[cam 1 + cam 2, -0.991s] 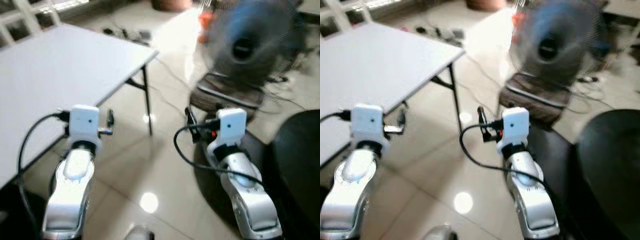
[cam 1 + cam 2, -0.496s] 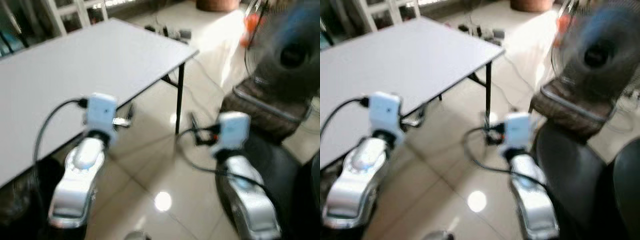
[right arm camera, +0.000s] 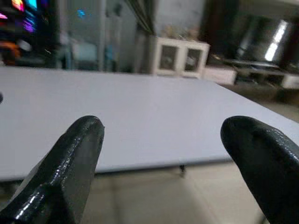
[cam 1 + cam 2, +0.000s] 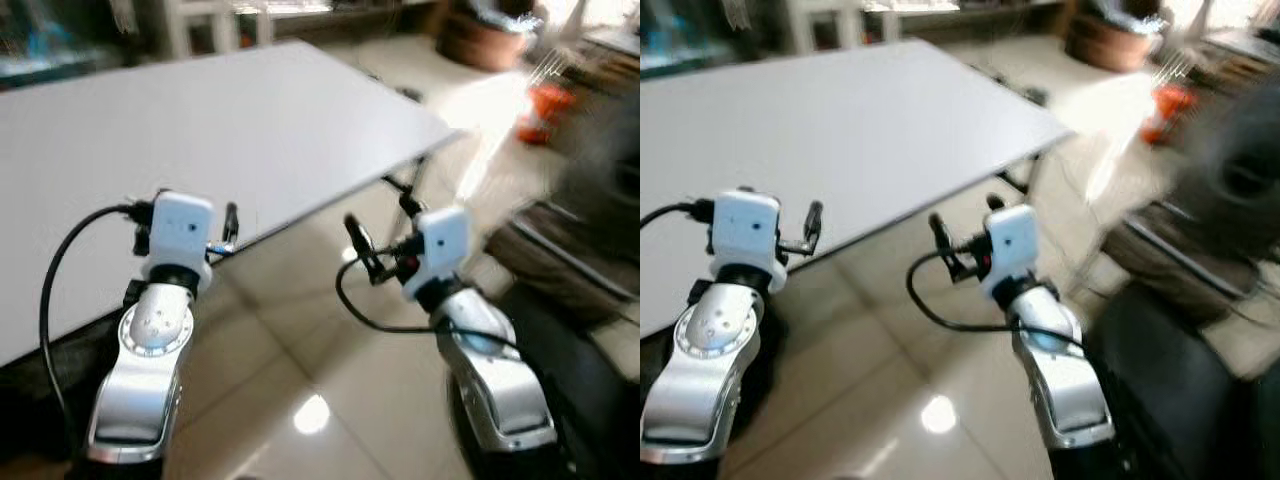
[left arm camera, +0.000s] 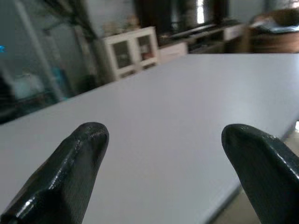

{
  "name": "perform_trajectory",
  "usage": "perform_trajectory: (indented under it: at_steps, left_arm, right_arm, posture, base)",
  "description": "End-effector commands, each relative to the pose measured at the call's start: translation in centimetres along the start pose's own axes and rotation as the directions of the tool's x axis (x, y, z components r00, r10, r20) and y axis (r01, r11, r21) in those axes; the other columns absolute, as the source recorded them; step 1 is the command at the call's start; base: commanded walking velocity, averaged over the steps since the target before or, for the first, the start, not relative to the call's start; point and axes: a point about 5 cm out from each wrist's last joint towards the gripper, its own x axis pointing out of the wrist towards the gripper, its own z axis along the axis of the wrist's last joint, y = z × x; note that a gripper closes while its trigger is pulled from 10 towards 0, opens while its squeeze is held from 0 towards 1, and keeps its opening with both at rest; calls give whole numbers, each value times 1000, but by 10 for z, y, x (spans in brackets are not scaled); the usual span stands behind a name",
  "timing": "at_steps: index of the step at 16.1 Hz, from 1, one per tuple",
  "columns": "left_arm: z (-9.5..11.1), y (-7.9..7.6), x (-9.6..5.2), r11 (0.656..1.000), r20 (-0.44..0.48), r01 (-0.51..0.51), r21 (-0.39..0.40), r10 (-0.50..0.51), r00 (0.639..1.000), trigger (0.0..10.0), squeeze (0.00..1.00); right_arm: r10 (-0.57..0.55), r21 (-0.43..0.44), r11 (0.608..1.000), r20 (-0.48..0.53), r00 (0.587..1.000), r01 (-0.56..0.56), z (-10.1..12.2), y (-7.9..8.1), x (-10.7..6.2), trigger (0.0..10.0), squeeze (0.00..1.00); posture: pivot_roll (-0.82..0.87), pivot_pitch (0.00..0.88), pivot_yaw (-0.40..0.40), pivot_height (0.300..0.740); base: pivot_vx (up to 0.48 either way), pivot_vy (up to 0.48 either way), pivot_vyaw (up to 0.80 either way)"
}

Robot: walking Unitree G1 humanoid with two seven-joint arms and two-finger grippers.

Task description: Setting the table

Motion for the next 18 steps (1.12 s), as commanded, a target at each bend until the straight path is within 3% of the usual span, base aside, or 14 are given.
perform_trajectory:
  at_steps: [1,2,3,4,5,8,10,13,16,18]
  left_arm:
    - [3,-8,-1,1000,15,20,-1,-20,1000,10000,0]
    - [3,-7,-1,1000,18,18,1,-18,1000,10000,0]
    - [3,-5,-1,1000,11,9,1,-9,1000,10000,0]
    - [2,-5,-2,1000,7,10,14,-10,1000,10000,0]
    - [1,-5,-2,999,4,14,32,-14,1000,10000,0]
    - [4,-2,3,998,13,8,55,-9,1000,10000,0]
    - [5,10,8,997,18,-9,81,7,1000,10000,0]
    - [17,8,16,994,62,20,109,-27,998,10000,0]
    - [18,6,15,995,54,22,96,-27,998,10000,0]
    - [16,6,14,995,49,26,97,-31,998,10000,0]
  right_arm:
    - [-54,12,998,-30,998,54,-7,-10,-4,10000,1000]
    - [-93,14,995,-68,993,94,-10,-11,-2,10000,702]
    - [-114,-18,993,3,994,114,-6,-10,-3,10000,0]
    - [-143,-66,987,49,988,146,-5,-12,-6,10000,0]
    - [-74,-79,994,0,997,74,-10,-9,-7,10000,0]
    - [-115,-47,993,-58,992,112,-16,-20,-6,10000,0]
    - [-105,-41,994,-22,994,104,-12,-18,-1,10000,0]
    - [-158,14,987,-52,986,159,-18,-20,-7,10000,0]
    - [-79,30,996,-51,996,80,-12,-14,-1,10000,0]
    - [-102,33,994,-62,993,104,-14,-17,-3,10000,0]
  posture:
    - [114,0,-95,740]
    - [116,0,-97,740]
    - [119,0,-96,740]
    - [113,0,-92,740]
    - [113,0,-96,740]
    - [115,0,-91,740]
    - [169,20,-25,740]
    - [161,18,-60,740]
    - [142,35,-48,740]
    - [138,44,-54,740]
  base:
    - [0,480,800]
    - [0,480,0]
    - [0,480,0]
    - [0,480,0]
    - [0,480,0]
    - [0,480,800]
    - [0,480,800]
    - [0,480,800]
    - [0,480,0]
    - [0,480,0]
